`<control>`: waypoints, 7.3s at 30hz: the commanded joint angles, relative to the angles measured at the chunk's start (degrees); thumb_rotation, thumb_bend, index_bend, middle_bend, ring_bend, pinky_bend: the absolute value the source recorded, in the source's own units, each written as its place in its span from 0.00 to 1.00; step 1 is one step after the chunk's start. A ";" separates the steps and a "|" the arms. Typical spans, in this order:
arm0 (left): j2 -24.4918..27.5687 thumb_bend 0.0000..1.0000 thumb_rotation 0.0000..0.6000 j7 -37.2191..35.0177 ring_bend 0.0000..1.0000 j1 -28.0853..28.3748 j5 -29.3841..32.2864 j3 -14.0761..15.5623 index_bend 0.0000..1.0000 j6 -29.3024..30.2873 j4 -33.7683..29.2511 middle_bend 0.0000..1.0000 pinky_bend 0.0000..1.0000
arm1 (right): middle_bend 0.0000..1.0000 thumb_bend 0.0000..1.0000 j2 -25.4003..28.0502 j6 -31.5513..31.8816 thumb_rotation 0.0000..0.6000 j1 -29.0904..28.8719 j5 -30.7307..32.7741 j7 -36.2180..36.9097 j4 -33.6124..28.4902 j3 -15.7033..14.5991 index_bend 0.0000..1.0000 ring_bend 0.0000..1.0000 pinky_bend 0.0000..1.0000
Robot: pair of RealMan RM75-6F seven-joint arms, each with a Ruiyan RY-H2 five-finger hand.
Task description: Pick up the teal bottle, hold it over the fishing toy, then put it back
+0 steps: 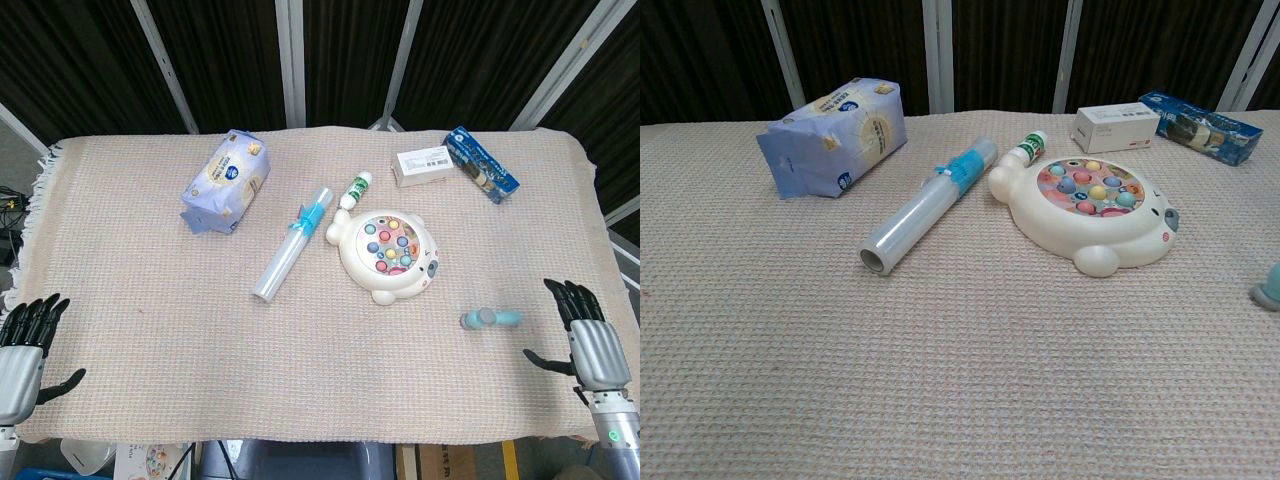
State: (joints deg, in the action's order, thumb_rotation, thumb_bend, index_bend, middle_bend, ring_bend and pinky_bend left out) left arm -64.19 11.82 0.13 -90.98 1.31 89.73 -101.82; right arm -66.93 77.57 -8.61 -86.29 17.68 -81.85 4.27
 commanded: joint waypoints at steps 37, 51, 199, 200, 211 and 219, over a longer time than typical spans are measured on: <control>0.00 0.16 1.00 1.89 0.00 1.00 1.57 -0.66 0.00 -2.32 -0.68 0.00 0.00 | 0.36 0.48 -10.99 -21.32 1.00 -13.51 0.29 6.60 16.38 -3.04 0.41 0.20 0.06; -0.07 0.16 1.00 2.25 0.00 1.33 2.50 -0.84 0.00 -3.14 -0.67 0.00 0.00 | 0.36 0.52 -12.81 -21.60 1.00 -13.49 0.87 6.68 18.68 -3.86 0.41 0.20 0.06; -1.68 0.16 1.00 0.98 0.00 4.93 6.52 -2.27 0.00 -7.32 1.66 0.00 0.00 | 0.75 0.65 1.57 -39.30 1.00 -52.38 46.25 -44.27 -6.52 -4.60 0.91 0.54 0.32; -1.68 0.16 1.00 0.91 0.00 4.95 6.32 -2.25 0.00 -7.22 1.64 0.00 0.00 | 0.75 0.65 2.59 -38.64 1.00 -52.06 45.97 -43.91 -7.73 -4.41 0.91 0.54 0.32; -1.14 0.16 1.00 0.85 0.00 4.42 5.33 -1.66 0.00 -6.20 1.29 0.00 0.00 | 0.75 0.65 7.03 -34.62 1.00 -44.60 38.70 -36.65 -11.62 -5.13 0.88 0.51 0.32; -0.86 0.16 1.00 1.79 0.00 3.81 4.44 -1.08 0.00 -5.21 0.40 0.00 0.00 | 0.69 0.64 2.12 -34.13 1.00 -36.12 28.15 -24.54 -4.27 -6.79 0.76 0.42 0.24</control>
State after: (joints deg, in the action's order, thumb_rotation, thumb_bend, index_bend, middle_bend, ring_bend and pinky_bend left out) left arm -65.08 13.52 3.99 -86.47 0.18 84.46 -101.35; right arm -62.60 43.29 -47.60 -54.69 -10.75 -89.32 -1.78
